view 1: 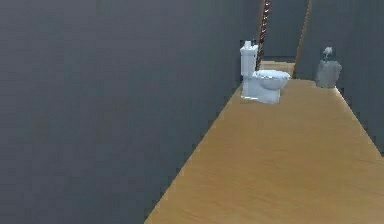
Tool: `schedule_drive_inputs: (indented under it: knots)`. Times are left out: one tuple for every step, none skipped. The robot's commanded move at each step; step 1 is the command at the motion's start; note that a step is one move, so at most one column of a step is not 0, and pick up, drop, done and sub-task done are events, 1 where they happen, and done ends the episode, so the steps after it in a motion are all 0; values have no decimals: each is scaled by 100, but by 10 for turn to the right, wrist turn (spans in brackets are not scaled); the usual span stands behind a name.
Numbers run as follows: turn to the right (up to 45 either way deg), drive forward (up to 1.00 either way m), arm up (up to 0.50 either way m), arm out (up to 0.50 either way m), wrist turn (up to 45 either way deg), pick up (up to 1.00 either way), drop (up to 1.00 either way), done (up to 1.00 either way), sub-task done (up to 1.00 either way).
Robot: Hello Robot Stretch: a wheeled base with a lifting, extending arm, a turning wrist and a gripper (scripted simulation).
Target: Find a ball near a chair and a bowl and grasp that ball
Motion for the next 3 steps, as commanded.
schedule_drive_inputs:
  knots:
    - [330,0,0,0,0,0,0,0,0]
    - [0,100,0,0,0,0,0,0,0]
    - [0,100,0,0,0,0,0,0,0]
